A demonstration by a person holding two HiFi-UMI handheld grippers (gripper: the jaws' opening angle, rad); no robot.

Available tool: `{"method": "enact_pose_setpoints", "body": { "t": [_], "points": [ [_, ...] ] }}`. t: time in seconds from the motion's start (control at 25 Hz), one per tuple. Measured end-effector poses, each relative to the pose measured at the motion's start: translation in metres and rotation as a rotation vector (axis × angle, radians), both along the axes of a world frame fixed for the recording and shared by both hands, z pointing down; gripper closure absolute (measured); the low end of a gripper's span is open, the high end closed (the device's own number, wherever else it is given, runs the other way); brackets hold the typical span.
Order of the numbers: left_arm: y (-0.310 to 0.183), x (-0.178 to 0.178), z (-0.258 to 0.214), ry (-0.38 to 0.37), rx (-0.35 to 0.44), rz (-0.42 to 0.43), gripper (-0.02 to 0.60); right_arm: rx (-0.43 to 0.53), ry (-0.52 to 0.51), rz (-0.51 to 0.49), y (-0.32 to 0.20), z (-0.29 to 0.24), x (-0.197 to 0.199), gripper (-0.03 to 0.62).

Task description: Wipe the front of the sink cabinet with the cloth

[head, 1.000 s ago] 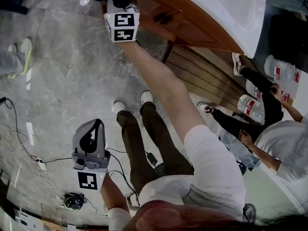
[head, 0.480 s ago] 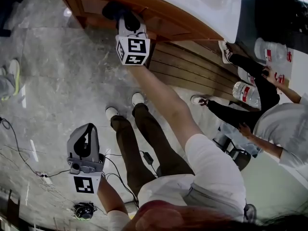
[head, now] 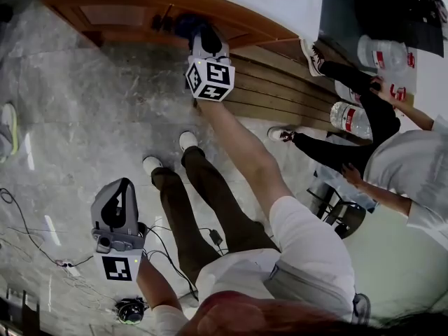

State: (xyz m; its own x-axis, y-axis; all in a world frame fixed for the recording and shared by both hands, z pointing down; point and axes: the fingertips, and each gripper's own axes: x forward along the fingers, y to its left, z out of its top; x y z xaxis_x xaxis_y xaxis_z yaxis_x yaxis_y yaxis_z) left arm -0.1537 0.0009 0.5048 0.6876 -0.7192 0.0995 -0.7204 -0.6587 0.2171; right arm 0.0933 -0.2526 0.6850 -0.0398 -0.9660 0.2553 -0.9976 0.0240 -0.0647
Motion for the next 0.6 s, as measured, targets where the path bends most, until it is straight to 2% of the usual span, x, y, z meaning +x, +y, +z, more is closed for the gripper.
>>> {"method": "enact_pose_setpoints", "body": {
  "t": [0.2,0.48,0.6],
  "points": [
    [0.002,-0.012,0.004,0.017,0.000,0.016,0.580,-0.025,0.062,0.025,0.018,0.008,0.023,0.536],
    [0.002,0.018,-0.004,0.012,0.013,0.035,0.581,-0.054,0.075,0.170,0.052,0.004,0.122,0.536],
    [0.006,0.032,-0.008,0.011,0.019,0.042,0.581,-0.059,0.087,0.176,0.066,0.002,0.147,0.536]
  ]
}}
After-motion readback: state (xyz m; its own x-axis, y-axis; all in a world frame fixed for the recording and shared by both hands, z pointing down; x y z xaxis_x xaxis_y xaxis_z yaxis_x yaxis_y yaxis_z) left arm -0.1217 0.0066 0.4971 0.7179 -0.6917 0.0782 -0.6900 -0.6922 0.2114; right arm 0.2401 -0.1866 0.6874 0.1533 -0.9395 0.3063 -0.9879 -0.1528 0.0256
